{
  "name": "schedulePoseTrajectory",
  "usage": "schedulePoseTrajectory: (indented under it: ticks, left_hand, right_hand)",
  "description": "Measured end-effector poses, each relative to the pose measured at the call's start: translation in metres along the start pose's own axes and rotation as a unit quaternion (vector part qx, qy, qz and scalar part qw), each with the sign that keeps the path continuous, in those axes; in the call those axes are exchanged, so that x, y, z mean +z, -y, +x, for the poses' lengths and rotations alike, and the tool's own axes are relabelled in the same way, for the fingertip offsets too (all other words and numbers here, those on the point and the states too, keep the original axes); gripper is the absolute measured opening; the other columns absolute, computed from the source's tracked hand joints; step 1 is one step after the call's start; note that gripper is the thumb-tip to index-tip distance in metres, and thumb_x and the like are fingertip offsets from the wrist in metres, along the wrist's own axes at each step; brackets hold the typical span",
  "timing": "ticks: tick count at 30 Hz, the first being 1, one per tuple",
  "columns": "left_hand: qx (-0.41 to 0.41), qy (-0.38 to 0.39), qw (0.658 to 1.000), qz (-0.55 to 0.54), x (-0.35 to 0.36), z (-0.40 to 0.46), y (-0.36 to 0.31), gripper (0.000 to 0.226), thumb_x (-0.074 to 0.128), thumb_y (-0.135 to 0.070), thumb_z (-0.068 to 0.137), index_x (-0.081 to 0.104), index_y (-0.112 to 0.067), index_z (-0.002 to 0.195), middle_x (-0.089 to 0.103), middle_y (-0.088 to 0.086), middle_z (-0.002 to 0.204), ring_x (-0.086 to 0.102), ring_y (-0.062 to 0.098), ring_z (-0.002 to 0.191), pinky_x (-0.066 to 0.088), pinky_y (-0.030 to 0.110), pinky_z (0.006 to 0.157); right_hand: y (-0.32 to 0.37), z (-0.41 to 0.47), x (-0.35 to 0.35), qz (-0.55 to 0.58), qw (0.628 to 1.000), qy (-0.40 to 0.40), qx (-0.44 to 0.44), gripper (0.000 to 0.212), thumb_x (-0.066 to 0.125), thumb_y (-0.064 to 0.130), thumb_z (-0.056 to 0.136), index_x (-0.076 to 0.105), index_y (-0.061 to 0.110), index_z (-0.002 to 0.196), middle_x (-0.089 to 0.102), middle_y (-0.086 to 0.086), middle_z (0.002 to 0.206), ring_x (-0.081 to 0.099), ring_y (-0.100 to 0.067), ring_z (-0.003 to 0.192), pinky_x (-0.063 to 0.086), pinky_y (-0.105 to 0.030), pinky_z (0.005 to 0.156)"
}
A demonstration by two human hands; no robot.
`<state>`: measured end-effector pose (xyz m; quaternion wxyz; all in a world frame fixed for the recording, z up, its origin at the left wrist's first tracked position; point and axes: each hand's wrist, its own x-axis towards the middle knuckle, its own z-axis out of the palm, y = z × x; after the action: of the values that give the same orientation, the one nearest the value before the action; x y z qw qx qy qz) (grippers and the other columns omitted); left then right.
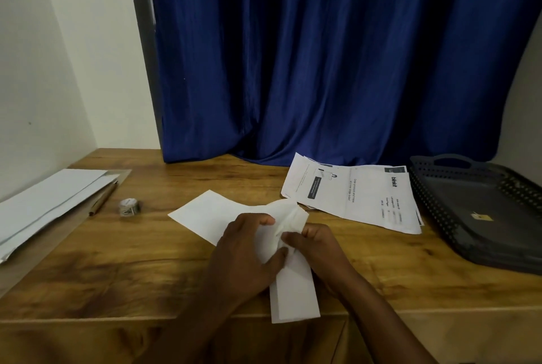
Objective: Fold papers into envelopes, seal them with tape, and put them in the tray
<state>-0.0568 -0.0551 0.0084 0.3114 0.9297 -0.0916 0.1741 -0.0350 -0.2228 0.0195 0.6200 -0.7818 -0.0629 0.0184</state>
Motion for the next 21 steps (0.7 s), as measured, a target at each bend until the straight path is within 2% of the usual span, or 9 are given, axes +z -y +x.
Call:
schedulePoseTrajectory:
  ticks: [4,8,11,14,18,20,21]
  left_hand:
    - [0.020,-0.036,0.999,-0.012,0.000,-0.005,0.002,0.052,0.075,-0.054,0.081,0.051,-0.034,0.123,0.049,-0.024,0.119,0.048,-0.003,0.104,0.033,-0.002,0.078]
    - [-0.008,-0.068,0.997,-0.031,-0.001,-0.007,0.002,0.039,0.080,-0.043,0.080,0.052,-0.031,0.104,0.053,-0.017,0.105,0.052,0.002,0.091,0.035,0.001,0.073]
    - [-0.028,-0.067,0.997,-0.025,-0.002,-0.007,0.001,0.029,0.078,-0.040,0.082,0.053,-0.031,0.094,0.056,-0.015,0.098,0.054,0.006,0.089,0.035,0.004,0.073]
    - [-0.018,-0.073,0.997,0.017,-0.002,-0.009,0.000,0.026,0.073,-0.047,0.083,0.052,-0.034,0.089,0.055,-0.018,0.094,0.051,0.006,0.090,0.036,0.010,0.076]
    - [0.007,-0.100,0.994,0.052,-0.002,-0.013,0.000,0.023,0.067,-0.050,0.087,0.052,-0.032,0.090,0.061,-0.013,0.097,0.049,0.006,0.087,0.039,0.018,0.078]
    - [0.023,-0.119,0.990,0.070,-0.001,-0.014,0.000,0.023,0.062,-0.050,0.088,0.056,-0.029,0.091,0.063,-0.011,0.095,0.049,0.006,0.084,0.041,0.019,0.074]
    - [0.030,-0.132,0.988,0.075,0.000,-0.014,0.001,0.024,0.060,-0.050,0.087,0.057,-0.027,0.091,0.063,-0.009,0.093,0.051,0.007,0.082,0.044,0.020,0.071]
  right_hand:
    - [0.001,-0.002,0.001,0.012,1.000,0.002,-0.019,0.017,0.066,0.022,0.095,0.077,0.010,0.088,0.078,-0.005,0.084,0.074,-0.023,0.074,0.060,-0.029,0.065]
    - [0.002,-0.003,0.005,0.002,0.999,-0.019,-0.026,0.017,0.069,0.025,0.092,0.077,0.015,0.082,0.077,0.001,0.079,0.073,-0.014,0.067,0.055,-0.021,0.058]
    - [0.000,-0.001,0.009,-0.020,0.999,-0.028,-0.031,0.014,0.070,0.024,0.092,0.078,0.016,0.083,0.078,0.004,0.080,0.074,-0.013,0.070,0.059,-0.025,0.063]
    - [-0.002,0.002,0.013,-0.063,0.996,-0.057,-0.021,0.015,0.070,0.024,0.091,0.078,0.015,0.082,0.076,0.003,0.080,0.072,-0.015,0.072,0.060,-0.033,0.070]
    - [-0.001,0.007,0.017,-0.088,0.992,-0.085,0.006,0.028,0.070,0.034,0.089,0.076,0.008,0.081,0.075,-0.006,0.079,0.071,-0.024,0.074,0.059,-0.042,0.076]
    - [0.002,0.008,0.019,-0.101,0.991,-0.083,0.010,0.029,0.071,0.040,0.088,0.074,0.012,0.079,0.073,-0.005,0.079,0.070,-0.021,0.072,0.058,-0.039,0.071]
    - [0.002,0.008,0.019,-0.102,0.991,-0.081,0.013,0.023,0.071,0.040,0.087,0.071,0.019,0.077,0.072,0.000,0.079,0.069,-0.016,0.072,0.056,-0.032,0.066]
